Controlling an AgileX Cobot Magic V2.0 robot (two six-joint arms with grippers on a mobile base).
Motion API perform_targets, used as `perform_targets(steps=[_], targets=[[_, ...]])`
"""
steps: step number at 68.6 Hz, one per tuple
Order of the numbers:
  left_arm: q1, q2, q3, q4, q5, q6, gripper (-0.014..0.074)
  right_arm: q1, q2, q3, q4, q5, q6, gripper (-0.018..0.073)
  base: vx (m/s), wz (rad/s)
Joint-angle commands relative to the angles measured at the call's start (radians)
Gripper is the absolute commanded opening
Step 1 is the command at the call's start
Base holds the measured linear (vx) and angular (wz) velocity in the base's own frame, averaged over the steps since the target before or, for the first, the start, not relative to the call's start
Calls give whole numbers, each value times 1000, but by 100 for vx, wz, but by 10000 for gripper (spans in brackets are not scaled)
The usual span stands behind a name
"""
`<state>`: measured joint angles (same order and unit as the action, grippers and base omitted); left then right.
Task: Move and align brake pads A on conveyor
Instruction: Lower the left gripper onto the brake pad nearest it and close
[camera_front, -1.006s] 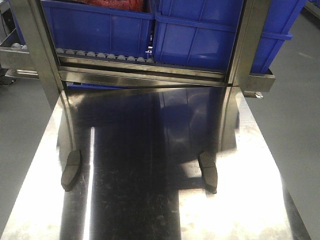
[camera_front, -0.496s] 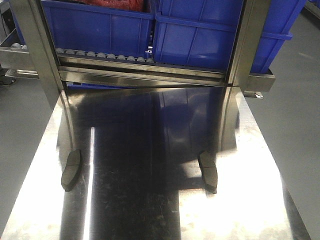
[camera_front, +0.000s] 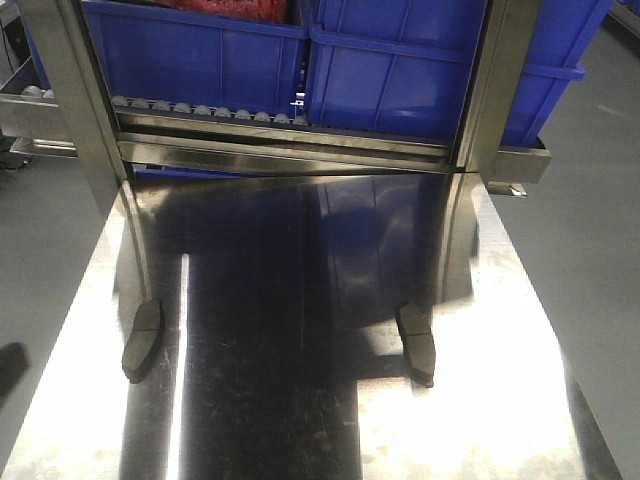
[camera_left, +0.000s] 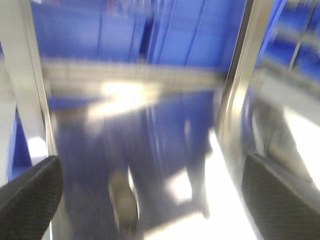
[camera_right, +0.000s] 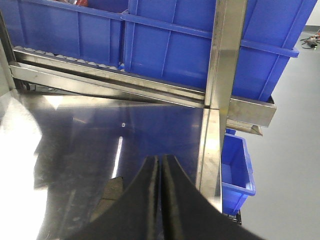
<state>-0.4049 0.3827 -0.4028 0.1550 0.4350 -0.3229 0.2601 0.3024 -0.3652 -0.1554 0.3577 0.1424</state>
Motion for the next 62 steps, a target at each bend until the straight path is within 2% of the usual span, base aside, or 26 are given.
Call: perform_targets(steps=[1,11,24,33,40,53,62], targets=[[-3,166,-48,-6,-82,-67,664,-2,10,-25,-13,-73,-6,-9,0,0],[-3,423,-139,-6,-75,-75,663,-2,10,-25,-13,-73,-6,-9,0,0],[8,729,-342,-6,74,-96,656,-2,10,-25,-13,-73,-6,-9,0,0],[41,921,-466,-3,93,-101,646,-2,10,-25,-13,-73,-6,-9,0,0],[62,1036,-547,-1,110,-94,641,-2,10,-25,-13,-73,-6,-9,0,0],[87,1210,-676,-2,254,-39,615,-2,10,-25,-13,-73,-6,-9,0,0],[97,1296,-722,-6,291,-19,588,-2,10,-25,-13,-72,-6,-9,0,0]])
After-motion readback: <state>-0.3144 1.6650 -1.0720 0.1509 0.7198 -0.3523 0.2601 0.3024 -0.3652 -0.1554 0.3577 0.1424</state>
